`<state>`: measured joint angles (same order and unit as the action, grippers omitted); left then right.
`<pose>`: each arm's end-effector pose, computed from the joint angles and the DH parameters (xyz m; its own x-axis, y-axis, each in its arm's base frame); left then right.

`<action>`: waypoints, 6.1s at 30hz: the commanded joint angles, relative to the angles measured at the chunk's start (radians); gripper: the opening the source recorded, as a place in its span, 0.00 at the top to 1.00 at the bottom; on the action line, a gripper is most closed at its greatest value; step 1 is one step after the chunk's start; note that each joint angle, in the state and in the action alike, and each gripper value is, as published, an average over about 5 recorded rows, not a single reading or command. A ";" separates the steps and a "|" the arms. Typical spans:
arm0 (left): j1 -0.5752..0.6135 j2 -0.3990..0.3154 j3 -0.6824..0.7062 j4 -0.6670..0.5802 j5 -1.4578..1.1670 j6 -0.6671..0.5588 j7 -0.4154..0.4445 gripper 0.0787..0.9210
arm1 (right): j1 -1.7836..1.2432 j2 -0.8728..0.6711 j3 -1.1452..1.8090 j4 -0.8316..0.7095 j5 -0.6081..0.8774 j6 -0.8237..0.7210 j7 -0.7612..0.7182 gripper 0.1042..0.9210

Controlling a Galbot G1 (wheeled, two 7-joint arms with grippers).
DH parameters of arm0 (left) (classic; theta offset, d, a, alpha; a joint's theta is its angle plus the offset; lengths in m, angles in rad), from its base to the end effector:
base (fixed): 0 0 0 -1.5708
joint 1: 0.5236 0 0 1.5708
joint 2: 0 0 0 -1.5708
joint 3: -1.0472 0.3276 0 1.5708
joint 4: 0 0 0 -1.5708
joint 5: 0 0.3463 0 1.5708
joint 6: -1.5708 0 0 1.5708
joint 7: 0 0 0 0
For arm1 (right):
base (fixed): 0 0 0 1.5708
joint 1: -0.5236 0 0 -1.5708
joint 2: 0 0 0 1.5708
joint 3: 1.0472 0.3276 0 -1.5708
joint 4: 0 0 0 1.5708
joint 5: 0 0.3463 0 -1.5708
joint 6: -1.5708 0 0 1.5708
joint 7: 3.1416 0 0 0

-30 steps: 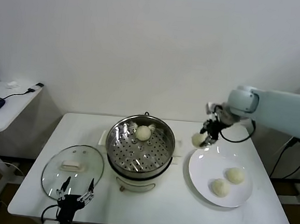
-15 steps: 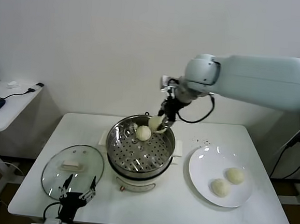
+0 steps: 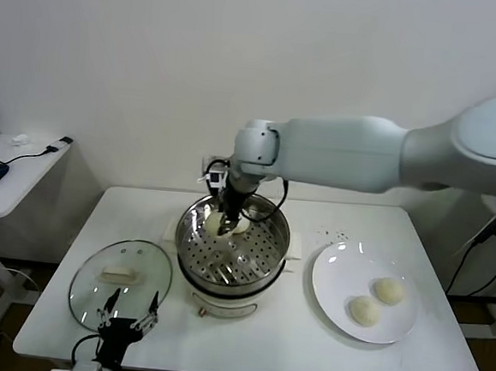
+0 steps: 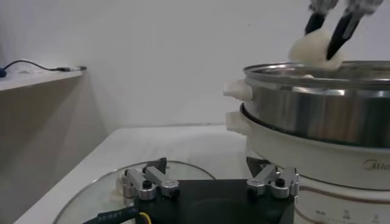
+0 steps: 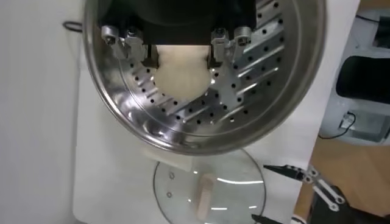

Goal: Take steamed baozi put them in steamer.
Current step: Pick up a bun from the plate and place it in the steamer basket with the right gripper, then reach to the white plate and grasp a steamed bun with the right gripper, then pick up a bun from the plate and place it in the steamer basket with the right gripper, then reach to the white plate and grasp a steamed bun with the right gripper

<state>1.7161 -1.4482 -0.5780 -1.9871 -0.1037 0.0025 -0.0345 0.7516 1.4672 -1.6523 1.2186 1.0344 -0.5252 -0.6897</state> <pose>0.1340 0.0400 -0.3405 -0.9682 -0.0345 0.2480 -0.0258 0.9989 0.0380 0.5019 0.2197 -0.0734 -0.1480 -0.2491 0.9571 -0.9689 -0.1577 -0.1908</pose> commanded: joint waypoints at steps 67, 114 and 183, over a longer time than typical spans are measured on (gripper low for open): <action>0.019 -0.005 -0.005 -0.021 -0.003 0.000 -0.003 0.12 | -0.370 -0.927 0.088 0.214 -0.646 0.166 -0.148 0.12; 0.056 0.005 0.003 -0.050 0.011 -0.012 -0.021 0.12 | 0.426 -0.405 -0.018 0.262 -0.543 0.560 -0.396 0.41; 0.044 -0.019 -0.004 -0.029 0.028 -0.011 -0.024 0.12 | 0.327 -0.484 -0.148 0.062 -0.416 0.620 -0.319 0.12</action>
<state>1.7623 -1.4699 -0.5825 -2.0186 -0.0737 -0.0083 -0.0588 0.8929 1.2008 -1.6099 1.2847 0.3594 0.3977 -1.0549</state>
